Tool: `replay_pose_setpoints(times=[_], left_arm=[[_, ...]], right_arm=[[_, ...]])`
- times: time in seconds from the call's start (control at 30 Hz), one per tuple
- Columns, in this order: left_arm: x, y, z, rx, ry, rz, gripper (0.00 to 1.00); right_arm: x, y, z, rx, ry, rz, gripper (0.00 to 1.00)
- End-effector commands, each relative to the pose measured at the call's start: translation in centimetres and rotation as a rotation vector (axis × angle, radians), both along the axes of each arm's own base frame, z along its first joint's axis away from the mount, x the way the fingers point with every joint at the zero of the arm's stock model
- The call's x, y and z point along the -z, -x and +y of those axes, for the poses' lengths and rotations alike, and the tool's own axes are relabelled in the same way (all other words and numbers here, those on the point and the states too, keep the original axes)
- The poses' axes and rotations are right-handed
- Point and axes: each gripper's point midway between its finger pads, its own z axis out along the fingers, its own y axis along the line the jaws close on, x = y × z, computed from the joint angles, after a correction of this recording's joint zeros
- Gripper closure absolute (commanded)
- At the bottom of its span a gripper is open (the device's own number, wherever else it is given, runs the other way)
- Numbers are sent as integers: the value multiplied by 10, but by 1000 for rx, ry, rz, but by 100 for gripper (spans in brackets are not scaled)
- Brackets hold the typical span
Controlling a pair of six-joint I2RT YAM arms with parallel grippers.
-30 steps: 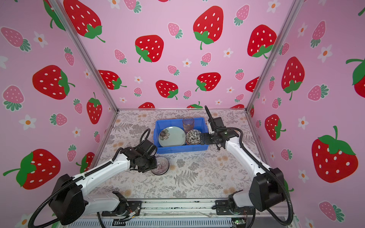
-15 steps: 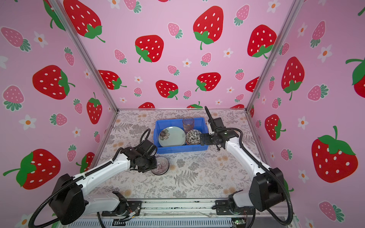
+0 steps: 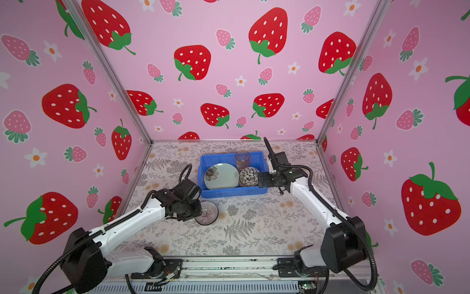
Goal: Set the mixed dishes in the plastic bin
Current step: 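Close the left gripper on the rim of the purple-striped bowl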
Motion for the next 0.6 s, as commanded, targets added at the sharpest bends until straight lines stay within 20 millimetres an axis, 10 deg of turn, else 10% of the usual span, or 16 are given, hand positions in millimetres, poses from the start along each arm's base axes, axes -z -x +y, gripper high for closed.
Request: replay_pose_setpoints(times=[0.0,0.57], left_arm=[[-9,-6,-2,-3,1,-27,58],[3,-4,6,-1,-61,7,45]], right_arm=[[-2,3,-3,2,-11,-7,1],[2,2,-2,-2,-14,2,1]])
